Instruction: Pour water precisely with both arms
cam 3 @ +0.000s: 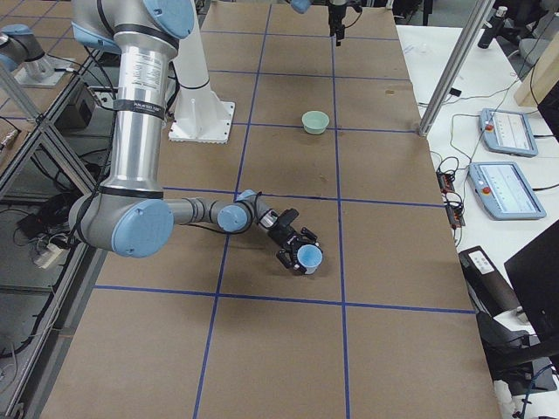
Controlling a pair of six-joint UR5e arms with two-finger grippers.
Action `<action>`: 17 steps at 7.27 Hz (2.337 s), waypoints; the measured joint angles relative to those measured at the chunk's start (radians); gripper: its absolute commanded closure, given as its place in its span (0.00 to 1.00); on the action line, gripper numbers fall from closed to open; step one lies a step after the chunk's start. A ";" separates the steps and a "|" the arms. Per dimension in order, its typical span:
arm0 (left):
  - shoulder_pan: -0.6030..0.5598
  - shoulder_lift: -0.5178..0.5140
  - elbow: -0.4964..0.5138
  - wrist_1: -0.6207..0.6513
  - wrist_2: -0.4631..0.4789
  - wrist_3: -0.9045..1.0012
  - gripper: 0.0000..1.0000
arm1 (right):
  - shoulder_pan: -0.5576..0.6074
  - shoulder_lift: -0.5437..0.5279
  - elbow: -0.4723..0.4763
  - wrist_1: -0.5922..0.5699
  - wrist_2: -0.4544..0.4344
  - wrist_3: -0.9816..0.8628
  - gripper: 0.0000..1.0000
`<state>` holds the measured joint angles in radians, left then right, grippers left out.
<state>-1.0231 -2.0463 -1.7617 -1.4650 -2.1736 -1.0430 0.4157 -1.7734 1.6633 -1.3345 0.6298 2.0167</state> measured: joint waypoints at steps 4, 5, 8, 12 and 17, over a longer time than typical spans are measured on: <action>0.000 0.001 -0.001 0.001 0.000 -0.002 0.00 | -0.027 -0.060 0.081 -0.002 0.001 0.001 0.01; 0.000 0.001 -0.001 0.002 0.000 -0.005 0.00 | -0.031 -0.079 0.096 -0.002 0.001 0.001 0.01; 0.000 0.000 -0.010 0.001 0.000 -0.012 0.00 | -0.033 -0.154 0.193 -0.016 -0.001 -0.003 0.01; 0.048 -0.030 -0.017 -0.006 0.018 -0.057 0.00 | 0.050 -0.176 0.495 -0.204 0.116 -0.282 0.01; 0.205 -0.096 0.008 -0.245 0.071 -0.308 0.00 | 0.602 0.034 0.555 -0.210 0.804 -1.279 0.01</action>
<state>-0.8177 -2.1424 -1.7538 -1.7101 -2.1029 -1.3506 1.0173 -1.7394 2.2184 -1.5446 1.4342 0.7377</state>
